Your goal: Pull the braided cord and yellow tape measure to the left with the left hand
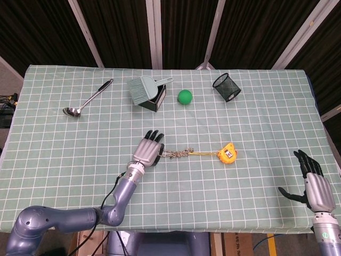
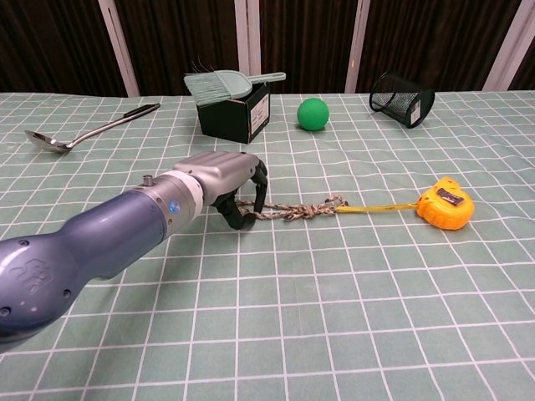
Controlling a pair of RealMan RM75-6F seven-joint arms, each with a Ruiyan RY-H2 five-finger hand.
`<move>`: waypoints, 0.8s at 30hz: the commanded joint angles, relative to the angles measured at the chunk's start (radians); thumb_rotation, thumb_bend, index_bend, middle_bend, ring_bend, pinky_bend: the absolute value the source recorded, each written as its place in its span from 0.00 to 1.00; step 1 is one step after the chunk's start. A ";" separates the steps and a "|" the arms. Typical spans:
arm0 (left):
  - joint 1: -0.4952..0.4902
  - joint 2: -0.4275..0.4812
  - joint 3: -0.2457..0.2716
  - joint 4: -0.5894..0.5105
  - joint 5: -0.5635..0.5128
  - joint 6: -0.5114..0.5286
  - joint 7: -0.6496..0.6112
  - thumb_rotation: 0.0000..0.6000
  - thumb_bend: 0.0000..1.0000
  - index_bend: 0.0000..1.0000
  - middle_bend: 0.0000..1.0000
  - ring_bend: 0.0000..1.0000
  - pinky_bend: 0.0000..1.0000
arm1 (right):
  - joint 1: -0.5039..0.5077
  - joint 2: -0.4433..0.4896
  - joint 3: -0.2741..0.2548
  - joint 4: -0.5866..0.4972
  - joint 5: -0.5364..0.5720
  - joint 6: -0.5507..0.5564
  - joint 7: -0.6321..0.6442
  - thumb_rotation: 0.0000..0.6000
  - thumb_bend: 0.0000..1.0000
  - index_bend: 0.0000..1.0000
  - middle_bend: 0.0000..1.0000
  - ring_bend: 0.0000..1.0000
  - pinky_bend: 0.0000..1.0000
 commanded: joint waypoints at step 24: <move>0.139 0.234 0.056 -0.224 0.179 0.159 -0.110 1.00 0.56 0.57 0.11 0.00 0.00 | -0.002 0.001 -0.001 -0.003 0.000 0.002 -0.008 1.00 0.19 0.00 0.00 0.00 0.00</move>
